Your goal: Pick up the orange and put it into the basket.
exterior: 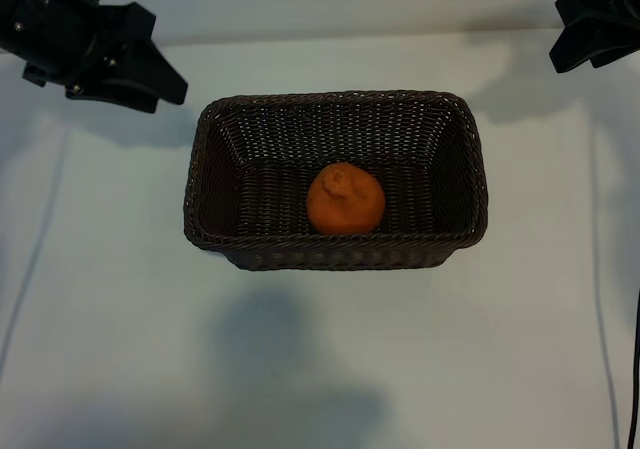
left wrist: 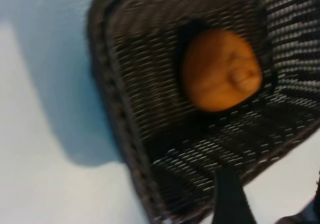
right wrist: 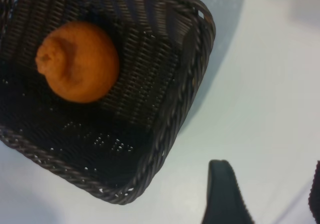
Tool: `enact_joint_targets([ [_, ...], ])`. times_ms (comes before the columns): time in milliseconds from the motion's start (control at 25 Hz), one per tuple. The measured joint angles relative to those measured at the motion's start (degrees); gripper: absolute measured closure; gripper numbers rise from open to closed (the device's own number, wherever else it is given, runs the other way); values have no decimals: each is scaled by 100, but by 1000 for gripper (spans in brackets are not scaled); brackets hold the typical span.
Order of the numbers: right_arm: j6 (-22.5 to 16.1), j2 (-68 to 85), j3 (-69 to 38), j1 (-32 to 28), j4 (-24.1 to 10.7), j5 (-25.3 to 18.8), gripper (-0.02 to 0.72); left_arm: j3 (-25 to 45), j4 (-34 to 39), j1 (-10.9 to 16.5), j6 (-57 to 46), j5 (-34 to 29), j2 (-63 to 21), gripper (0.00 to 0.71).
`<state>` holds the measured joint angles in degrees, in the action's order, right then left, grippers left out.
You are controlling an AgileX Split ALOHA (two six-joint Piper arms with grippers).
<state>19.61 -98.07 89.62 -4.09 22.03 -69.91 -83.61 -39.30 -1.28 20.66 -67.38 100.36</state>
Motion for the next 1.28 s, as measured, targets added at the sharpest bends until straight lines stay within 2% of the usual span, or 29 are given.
enact_joint_targets([
  [160,1,0,0,0,0,0,289,0,-288,0,80,0,0,265],
  [1280,18,0,0,0,0,0,291,0,-313,0,270,0,0,265],
])
